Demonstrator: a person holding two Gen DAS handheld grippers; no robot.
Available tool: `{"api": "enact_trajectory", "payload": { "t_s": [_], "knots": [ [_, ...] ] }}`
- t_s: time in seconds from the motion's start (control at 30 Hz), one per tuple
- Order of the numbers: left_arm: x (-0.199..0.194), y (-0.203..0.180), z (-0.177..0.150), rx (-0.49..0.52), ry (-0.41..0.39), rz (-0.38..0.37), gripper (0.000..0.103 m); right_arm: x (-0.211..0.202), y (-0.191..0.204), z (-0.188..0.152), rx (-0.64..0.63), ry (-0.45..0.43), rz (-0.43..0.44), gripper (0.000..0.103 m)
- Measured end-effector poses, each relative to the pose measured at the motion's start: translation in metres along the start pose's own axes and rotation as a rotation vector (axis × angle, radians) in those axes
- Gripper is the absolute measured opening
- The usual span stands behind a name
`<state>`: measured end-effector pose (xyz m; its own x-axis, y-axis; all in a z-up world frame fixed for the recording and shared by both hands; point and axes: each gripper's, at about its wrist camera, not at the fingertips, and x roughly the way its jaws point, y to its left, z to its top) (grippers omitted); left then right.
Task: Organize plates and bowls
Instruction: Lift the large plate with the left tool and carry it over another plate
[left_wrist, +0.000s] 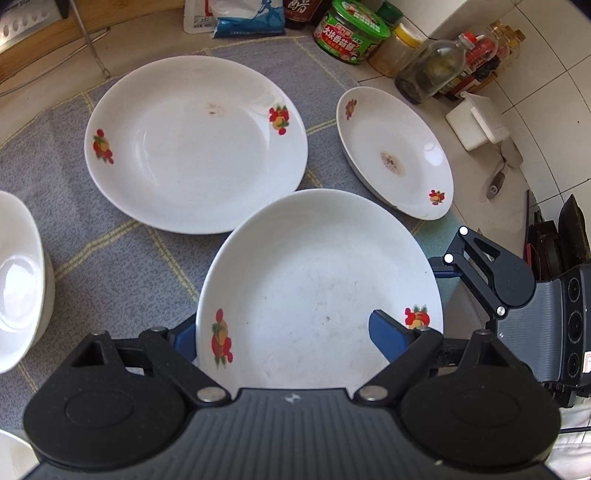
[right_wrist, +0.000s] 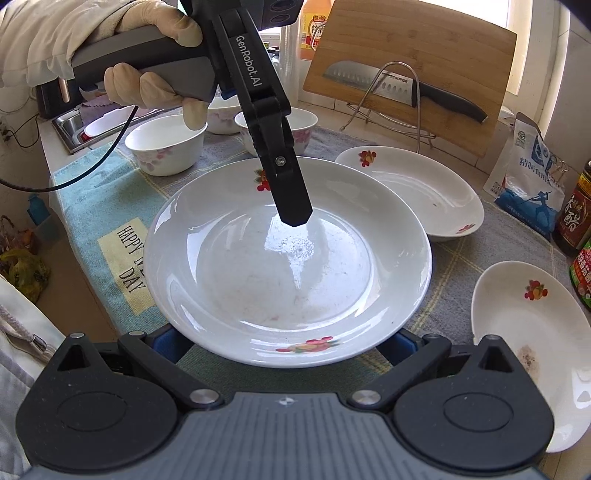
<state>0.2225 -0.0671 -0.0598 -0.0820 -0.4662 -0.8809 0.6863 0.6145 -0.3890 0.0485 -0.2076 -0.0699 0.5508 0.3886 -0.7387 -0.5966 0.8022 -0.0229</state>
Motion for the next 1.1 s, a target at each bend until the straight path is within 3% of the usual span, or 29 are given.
{"api": "enact_trajectory", "payload": {
  "t_s": [0.6,1.1],
  "knots": [
    [0.026,-0.062,0.090,0.120,-0.016,-0.029,0.090,-0.041,-0.075,-0.021,0.061,-0.015,-0.104,0.103],
    [0.082,-0.120,0.162,0.262,0.041,-0.072,0.090,-0.072,-0.124,-0.059,0.184,0.003,-0.231,0.103]
  ]
}}
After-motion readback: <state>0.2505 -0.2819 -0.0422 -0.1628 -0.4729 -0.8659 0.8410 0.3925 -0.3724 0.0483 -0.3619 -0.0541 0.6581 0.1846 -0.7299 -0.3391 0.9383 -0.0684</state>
